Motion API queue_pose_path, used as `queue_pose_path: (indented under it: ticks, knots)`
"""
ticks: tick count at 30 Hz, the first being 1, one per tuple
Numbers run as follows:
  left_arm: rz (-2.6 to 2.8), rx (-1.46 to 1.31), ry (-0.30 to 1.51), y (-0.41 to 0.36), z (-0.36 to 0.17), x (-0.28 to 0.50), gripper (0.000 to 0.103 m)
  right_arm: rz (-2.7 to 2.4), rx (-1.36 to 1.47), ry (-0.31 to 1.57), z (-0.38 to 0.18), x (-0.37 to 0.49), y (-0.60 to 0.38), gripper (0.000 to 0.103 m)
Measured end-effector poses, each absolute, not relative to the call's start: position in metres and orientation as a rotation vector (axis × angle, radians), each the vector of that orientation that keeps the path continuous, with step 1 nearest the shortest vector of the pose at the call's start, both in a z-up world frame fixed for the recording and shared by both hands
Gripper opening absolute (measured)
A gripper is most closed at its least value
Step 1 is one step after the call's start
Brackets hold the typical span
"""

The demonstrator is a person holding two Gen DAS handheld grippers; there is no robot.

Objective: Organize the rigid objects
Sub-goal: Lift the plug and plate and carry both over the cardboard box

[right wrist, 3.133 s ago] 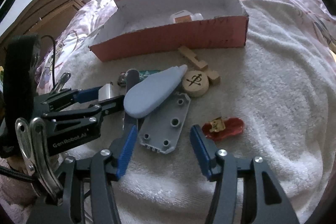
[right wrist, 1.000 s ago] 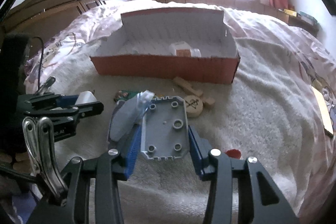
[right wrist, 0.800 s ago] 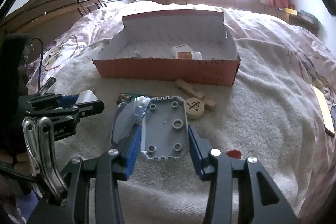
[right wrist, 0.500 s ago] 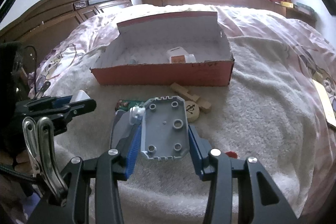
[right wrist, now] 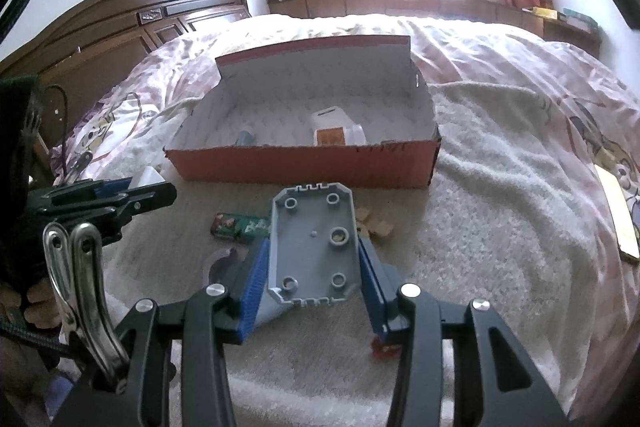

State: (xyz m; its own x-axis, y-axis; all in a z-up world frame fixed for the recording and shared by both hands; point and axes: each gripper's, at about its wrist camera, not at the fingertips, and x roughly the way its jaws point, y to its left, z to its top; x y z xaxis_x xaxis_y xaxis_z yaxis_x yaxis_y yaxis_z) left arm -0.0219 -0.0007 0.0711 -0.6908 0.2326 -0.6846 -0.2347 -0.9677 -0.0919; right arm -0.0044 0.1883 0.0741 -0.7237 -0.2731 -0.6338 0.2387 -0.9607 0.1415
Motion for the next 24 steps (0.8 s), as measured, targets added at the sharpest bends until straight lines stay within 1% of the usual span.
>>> queue_pose_path:
  ticks: [10,24]
  knots:
    - [2.685,-1.038,0.04,0.007,0.085,-0.042,0.037,-2.706,0.959,-0.04,0.09,-0.023,0.186,0.046]
    - [2.706,-1.01,0.079,0.021,0.097,-0.076,0.037,-2.724,0.909,-0.08,0.107,-0.068,0.19,0.046]
